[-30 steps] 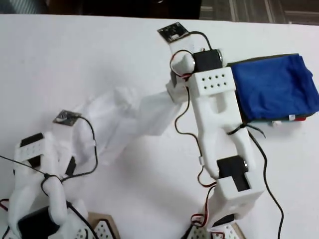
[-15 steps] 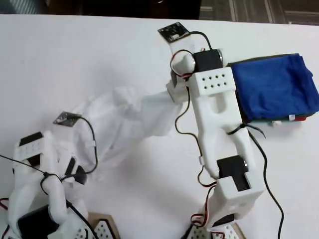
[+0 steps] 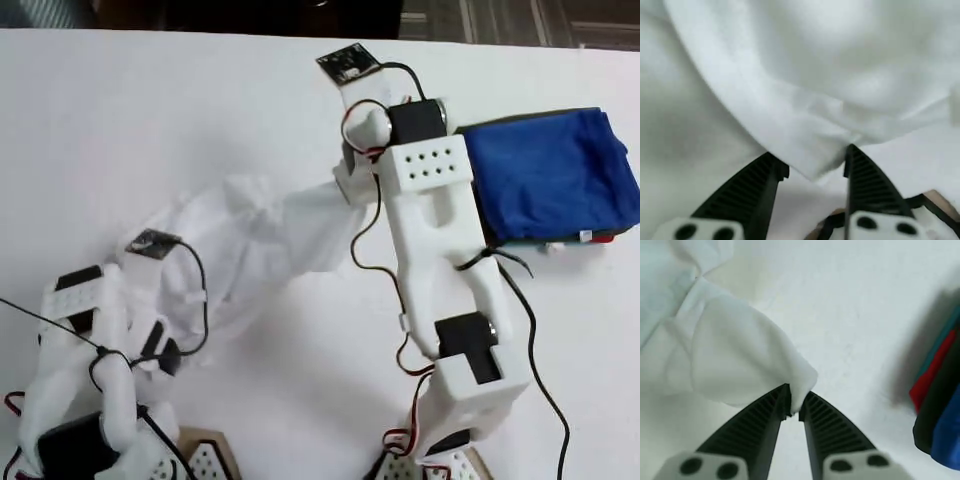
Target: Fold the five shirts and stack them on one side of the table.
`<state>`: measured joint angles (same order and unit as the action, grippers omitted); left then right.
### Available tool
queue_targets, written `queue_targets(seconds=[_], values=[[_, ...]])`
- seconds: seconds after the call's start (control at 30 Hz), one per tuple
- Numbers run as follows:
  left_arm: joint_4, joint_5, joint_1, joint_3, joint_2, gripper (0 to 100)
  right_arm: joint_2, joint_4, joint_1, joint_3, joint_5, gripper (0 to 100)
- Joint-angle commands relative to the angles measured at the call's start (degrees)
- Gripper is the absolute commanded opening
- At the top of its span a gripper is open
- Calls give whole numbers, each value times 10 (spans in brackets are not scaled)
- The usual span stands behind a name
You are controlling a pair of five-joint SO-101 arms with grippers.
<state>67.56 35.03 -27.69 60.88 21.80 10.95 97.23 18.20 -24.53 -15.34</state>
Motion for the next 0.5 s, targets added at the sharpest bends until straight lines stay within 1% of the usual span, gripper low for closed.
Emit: queue_targets(seconds=[0.0,0.03,0.07,0.13,0.3,0.47], values=[[-11,4,7,-4,-2,20,-36,-7,-2,-24,-5,19],[-18,4,6,-4,-2,42,-36,-7,-2,-24,-5,19],[-25,4,4,-5,-1,26,-36,-8,-2,-24,-5,19],[-36,4,-9,-25,-1,30,-36,-8,-2,-23,-5,19],[-70,0,-62,-119,-1,27,-36,-28,-2,-23,-4,19],[-75,3,-66,-153,-1,27,-36,-81,7,-23,-3,19]])
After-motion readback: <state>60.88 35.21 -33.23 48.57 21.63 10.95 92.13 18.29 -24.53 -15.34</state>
